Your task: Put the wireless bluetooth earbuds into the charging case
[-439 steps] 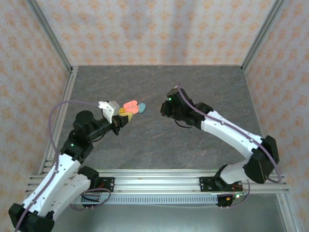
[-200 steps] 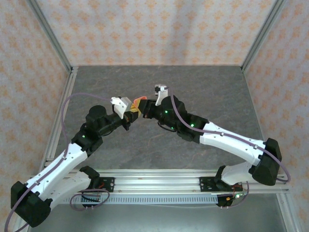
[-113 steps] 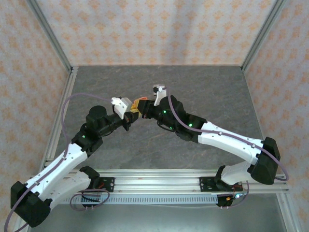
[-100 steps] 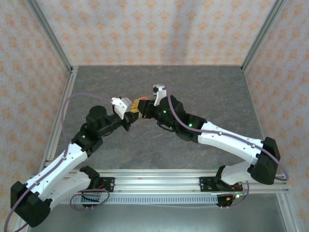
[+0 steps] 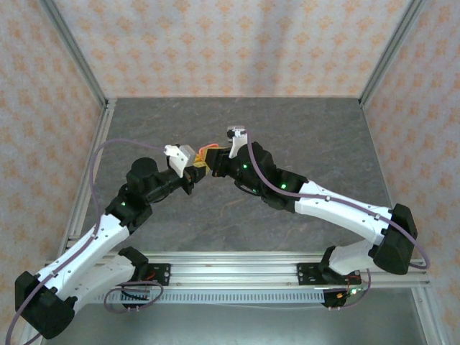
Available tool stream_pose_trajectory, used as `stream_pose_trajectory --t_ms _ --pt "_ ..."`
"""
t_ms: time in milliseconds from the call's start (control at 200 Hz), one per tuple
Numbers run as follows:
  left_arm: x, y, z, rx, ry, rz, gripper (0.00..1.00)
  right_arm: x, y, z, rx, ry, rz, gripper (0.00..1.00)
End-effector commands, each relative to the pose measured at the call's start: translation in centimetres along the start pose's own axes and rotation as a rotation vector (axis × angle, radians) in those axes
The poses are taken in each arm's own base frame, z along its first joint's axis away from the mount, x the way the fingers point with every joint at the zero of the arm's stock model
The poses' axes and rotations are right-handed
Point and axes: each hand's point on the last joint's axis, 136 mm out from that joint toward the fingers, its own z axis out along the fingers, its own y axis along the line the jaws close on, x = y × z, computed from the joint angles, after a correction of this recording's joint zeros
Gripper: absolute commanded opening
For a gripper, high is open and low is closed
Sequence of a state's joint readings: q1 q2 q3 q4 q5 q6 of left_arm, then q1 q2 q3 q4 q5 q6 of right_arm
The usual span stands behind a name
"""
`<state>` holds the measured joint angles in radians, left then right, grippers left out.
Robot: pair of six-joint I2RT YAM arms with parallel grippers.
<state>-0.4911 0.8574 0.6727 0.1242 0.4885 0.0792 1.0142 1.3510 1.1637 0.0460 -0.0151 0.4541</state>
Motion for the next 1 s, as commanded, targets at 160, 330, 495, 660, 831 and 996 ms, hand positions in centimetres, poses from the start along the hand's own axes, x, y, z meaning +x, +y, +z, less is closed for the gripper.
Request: stream_pose_trajectory --t_ms 160,330,495,660,831,996 --pt "-2.8 -0.4 -0.6 0.004 -0.087 0.033 0.0 0.8 -0.3 -0.5 0.01 0.025 -0.024 0.29" --pt "-2.8 -0.4 -0.7 0.004 -0.086 0.032 0.0 0.5 -0.3 -0.7 0.011 0.018 -0.029 0.3" --pt "-2.8 -0.4 -0.9 0.0 -0.089 0.037 0.0 0.8 -0.6 -0.5 0.025 0.029 -0.027 0.28" --pt "-2.7 -0.4 -1.0 0.0 -0.085 0.038 0.0 1.0 -0.8 -0.3 0.034 0.036 -0.014 0.26" --pt "-2.7 -0.4 -1.0 -0.002 -0.082 0.038 0.0 0.4 -0.9 -0.8 0.047 0.019 -0.006 0.32" --pt "-2.6 -0.4 -1.0 0.0 -0.077 0.036 0.0 -0.4 -0.5 -1.3 0.041 -0.001 0.006 0.36"
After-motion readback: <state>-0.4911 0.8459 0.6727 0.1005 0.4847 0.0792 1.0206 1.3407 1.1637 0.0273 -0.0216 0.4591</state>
